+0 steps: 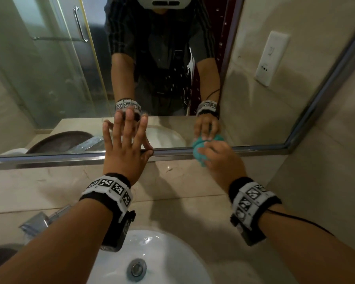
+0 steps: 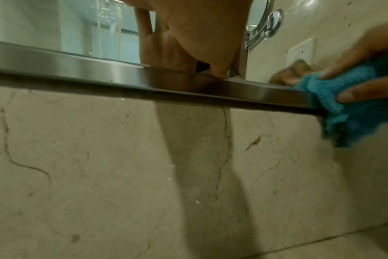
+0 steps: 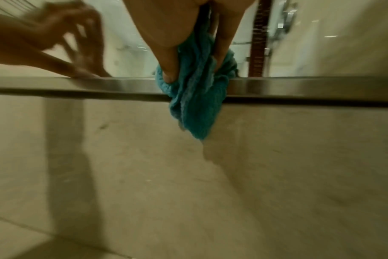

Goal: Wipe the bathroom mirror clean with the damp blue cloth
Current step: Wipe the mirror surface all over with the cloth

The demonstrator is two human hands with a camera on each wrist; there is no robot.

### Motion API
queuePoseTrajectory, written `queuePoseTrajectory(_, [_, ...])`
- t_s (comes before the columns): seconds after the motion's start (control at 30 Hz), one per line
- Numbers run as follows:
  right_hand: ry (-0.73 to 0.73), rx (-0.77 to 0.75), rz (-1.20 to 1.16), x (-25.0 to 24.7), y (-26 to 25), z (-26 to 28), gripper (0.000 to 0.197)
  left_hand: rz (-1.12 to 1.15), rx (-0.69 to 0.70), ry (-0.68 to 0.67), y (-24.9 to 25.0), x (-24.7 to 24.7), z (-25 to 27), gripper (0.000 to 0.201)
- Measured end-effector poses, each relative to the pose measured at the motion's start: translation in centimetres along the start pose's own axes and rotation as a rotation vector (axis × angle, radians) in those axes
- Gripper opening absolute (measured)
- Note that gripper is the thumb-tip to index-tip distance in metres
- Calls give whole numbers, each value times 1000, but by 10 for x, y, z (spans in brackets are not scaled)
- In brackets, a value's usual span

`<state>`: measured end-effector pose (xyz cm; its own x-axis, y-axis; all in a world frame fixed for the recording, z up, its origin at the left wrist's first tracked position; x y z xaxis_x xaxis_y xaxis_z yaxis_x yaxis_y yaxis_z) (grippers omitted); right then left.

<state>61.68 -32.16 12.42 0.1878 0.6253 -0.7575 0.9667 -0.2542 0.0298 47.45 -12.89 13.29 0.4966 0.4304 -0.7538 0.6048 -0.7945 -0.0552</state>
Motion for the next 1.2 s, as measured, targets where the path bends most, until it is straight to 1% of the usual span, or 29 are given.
queuePoseTrajectory(0.1, [35, 176, 49, -27, 42, 27, 36, 45, -33, 22, 7, -7, 2, 102])
queuePoseTrajectory(0.17, [66, 224, 86, -33, 44, 27, 31, 62, -31, 19, 16, -13, 0, 102])
queuePoseTrajectory(0.23, [96, 193, 101, -28, 29, 17, 32, 25, 56, 20, 29, -17, -4, 105])
queuePoseTrajectory(0.3, [95, 132, 80, -17, 9, 6, 34, -1, 131, 33, 45, -20, -12, 107])
queuePoseTrajectory(0.4, [27, 22, -1, 0, -12, -1, 37, 3, 97, 33, 58, -16, -21, 104])
queuePoseTrajectory(0.43, [-8, -17, -3, -1, -11, -2, 39, 11, 82, 30, 59, -14, -21, 103])
queuePoseTrajectory(0.47, [-41, -16, 14, -5, -3, 0, 41, 16, 77, 31, 59, -11, -20, 103])
queuePoseTrajectory(0.5, [-74, 34, 21, -11, 13, 8, 41, 17, 80, 33, 58, -9, -20, 104])
queuePoseTrajectory(0.6, [-51, 358, 53, -31, 76, 44, 29, -3, 97, 34, 56, -6, -21, 110])
queuePoseTrajectory(0.63, [-10, 423, 70, -36, 90, 52, 28, -12, 90, 33, 56, -5, -22, 111])
queuePoseTrajectory(0.67, [42, 462, 55, -39, 98, 57, 33, -16, 81, 31, 56, -5, -22, 112])
queuePoseTrajectory(0.73, [75, 448, 24, -39, 95, 53, 39, -12, 72, 34, 58, -4, -23, 111])
queuePoseTrajectory(0.8, [69, 397, 15, -35, 76, 42, 38, -8, 75, 40, 58, -3, -22, 110])
queuePoseTrajectory(0.9, [-11, 227, -20, -25, 50, 35, 40, -9, 92, 58, 57, -1, -22, 107])
queuePoseTrajectory(0.97, [-48, 134, -9, -26, 53, 35, 43, -12, 95, 55, 56, -2, -22, 103])
queuePoseTrajectory(1.0, [-54, 149, -22, -27, 63, 38, 42, -13, 93, 52, 56, -2, -22, 100])
queuePoseTrajectory(1.03, [-38, 218, -50, -29, 76, 43, 37, -12, 93, 46, 55, -2, -22, 98])
queuePoseTrajectory(1.1, [-24, 399, -34, -36, 107, 58, 26, -15, 93, 41, 55, -2, -21, 95])
queuePoseTrajectory(1.2, [29, 606, -39, -49, 138, 71, 24, -16, 96, 45, 54, -2, -22, 95])
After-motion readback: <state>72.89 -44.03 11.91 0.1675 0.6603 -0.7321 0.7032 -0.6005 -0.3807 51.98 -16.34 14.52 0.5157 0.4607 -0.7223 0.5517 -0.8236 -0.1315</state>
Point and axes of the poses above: each hand's wrist, its own z-axis away from the middle knuckle, its own x-axis out of the palm, y = z × x, the point moved 4 cm from there along -z, towards the middle knuckle, and after that the axes turned 7 degrees about -x, right-handed, at the moved point
